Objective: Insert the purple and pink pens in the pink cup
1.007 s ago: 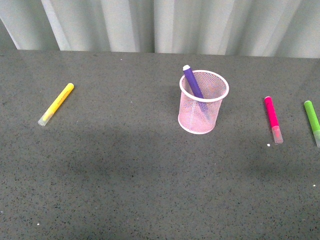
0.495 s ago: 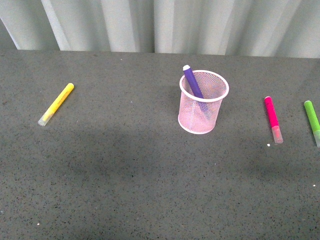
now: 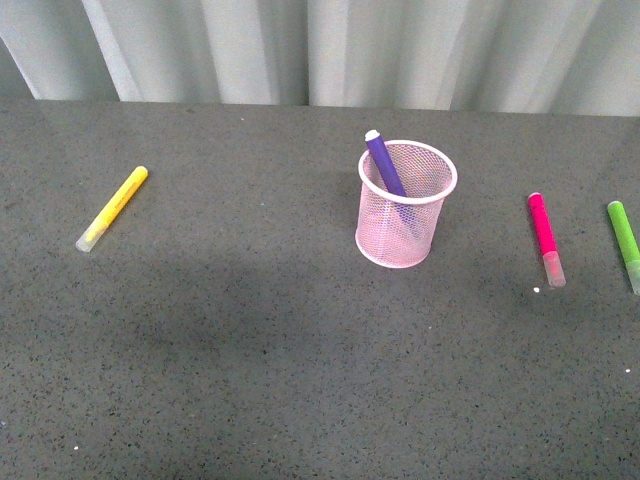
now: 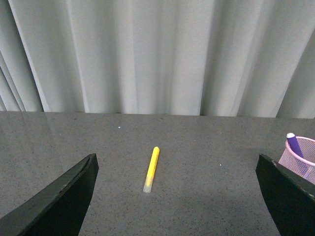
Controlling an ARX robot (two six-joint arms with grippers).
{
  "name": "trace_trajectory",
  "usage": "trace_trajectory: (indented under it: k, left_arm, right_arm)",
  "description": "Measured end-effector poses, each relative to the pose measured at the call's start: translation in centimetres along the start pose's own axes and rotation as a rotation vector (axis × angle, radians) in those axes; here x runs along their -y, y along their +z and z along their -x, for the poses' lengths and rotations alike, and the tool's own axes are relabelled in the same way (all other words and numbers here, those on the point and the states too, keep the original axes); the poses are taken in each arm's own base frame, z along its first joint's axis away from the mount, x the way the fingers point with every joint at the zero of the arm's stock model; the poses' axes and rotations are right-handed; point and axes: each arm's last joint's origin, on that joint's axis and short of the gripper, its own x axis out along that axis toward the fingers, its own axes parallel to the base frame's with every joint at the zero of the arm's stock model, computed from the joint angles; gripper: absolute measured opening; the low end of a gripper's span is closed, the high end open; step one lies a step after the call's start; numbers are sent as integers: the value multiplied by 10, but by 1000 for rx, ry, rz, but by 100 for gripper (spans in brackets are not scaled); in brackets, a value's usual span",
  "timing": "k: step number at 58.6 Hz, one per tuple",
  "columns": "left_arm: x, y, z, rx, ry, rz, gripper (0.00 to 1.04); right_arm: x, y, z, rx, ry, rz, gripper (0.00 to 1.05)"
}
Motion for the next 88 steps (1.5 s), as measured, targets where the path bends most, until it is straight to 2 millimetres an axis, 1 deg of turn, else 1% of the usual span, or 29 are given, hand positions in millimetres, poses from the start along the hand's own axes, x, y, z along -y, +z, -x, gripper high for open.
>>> trace_trajectory:
  k: [3, 6, 8, 9, 11, 15, 18, 23, 26, 28, 30, 34, 38, 44, 54, 63, 71, 80, 88]
  left_arm:
    - [0, 0, 0, 0, 0, 0, 98]
    - [0, 0, 0, 0, 0, 0, 98]
    - [0, 0, 0, 0, 0, 0, 98]
    - [0, 0, 0, 0, 0, 0, 98]
    - [0, 0, 0, 0, 0, 0, 98]
    - [0, 0, 0, 0, 0, 0, 98]
    - [0, 0, 0, 0, 0, 0, 98]
    - [0, 0, 0, 0, 0, 0, 98]
    - [0, 0, 0, 0, 0, 0, 98]
    - [0, 0, 0, 0, 0, 0, 98]
    - [0, 0, 0, 0, 0, 0, 98]
    - [0, 0, 0, 0, 0, 0, 98]
    - [0, 0, 0, 0, 0, 0, 98]
    - [0, 0, 0, 0, 0, 0, 98]
    - [0, 0, 0, 0, 0, 0, 98]
    - [0, 0, 0, 0, 0, 0, 98]
    - [0, 0, 0, 0, 0, 0, 98]
    - [0, 0, 0, 0, 0, 0, 98]
    - [0, 0, 0, 0, 0, 0, 98]
  right_arm:
    - [2, 1, -13, -28, 7, -11, 98]
    - [5, 6, -30, -54, -10, -14, 98]
    - [8, 8, -47, -99, -23, -20, 98]
    - [10, 9, -60, -138, -46, -22, 98]
    - [13, 8, -79, -197, -72, -25, 98]
    - [20, -1, -116, -324, -119, -29, 98]
    - [23, -6, -134, -382, -144, -20, 98]
    - [29, -19, -173, -503, -174, 7, 98]
    - [31, -24, -190, -556, -175, 34, 98]
    - [32, -30, -206, -607, -185, 61, 98]
    - [31, -34, -216, -645, -181, 86, 98]
    - [28, -44, -231, -741, -137, 118, 98]
    - [21, -56, -237, -826, -89, 171, 98]
    - [9, -73, -239, -926, -40, 201, 98]
    - [0, -88, -243, -961, -46, 171, 98]
    - [1, -101, -244, -977, -57, 64, 98]
    - [2, -113, -242, -994, -89, -76, 98]
    - [4, -124, -241, -1021, -112, -110, 98]
    - [11, -140, -238, -1063, -145, -128, 98]
